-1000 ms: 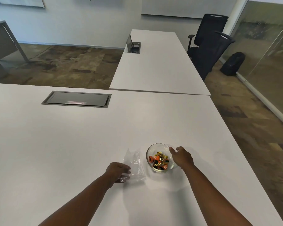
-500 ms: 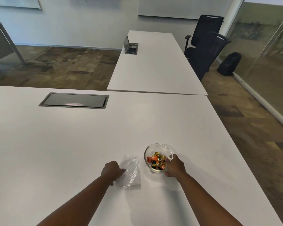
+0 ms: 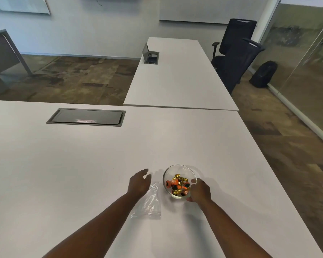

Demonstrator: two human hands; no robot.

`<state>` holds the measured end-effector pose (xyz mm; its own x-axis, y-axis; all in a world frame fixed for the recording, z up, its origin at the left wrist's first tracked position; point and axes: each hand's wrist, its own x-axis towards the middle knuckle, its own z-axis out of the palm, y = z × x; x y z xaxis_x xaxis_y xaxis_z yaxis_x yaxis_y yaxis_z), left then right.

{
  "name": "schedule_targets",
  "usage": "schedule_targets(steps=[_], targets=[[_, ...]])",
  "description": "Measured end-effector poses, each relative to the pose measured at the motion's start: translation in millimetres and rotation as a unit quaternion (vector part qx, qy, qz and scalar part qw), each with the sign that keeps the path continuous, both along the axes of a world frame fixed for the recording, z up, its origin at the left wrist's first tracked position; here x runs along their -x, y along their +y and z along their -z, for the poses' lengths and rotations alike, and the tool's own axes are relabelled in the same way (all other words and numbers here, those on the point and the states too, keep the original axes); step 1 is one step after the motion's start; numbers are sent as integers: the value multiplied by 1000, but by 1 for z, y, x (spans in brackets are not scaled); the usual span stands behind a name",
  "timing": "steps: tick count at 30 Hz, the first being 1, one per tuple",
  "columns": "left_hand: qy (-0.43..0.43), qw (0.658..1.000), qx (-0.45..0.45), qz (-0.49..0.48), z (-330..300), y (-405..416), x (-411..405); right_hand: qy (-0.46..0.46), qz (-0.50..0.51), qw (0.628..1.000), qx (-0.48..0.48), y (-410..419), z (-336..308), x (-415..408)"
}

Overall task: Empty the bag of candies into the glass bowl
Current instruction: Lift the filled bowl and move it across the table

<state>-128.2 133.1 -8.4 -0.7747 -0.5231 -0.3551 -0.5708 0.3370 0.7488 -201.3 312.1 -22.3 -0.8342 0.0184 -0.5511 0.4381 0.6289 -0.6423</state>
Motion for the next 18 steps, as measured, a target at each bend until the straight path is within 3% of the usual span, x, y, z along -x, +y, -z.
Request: schedule_targets(steps=[5, 8, 14, 18], targets=[[12, 959, -277, -58, -15, 21, 15, 15, -3, 1000, 22, -8, -14, 5], [-13, 925, -375, -65, -18, 26, 20, 27, -9, 999, 21, -13, -25, 5], [9, 900, -427, -85, -25, 28, 32, 25, -16, 999, 36, -20, -38, 11], [22, 891, -443, -96, -26, 26, 46, -63, 62, 974, 207, -22, -45, 24]])
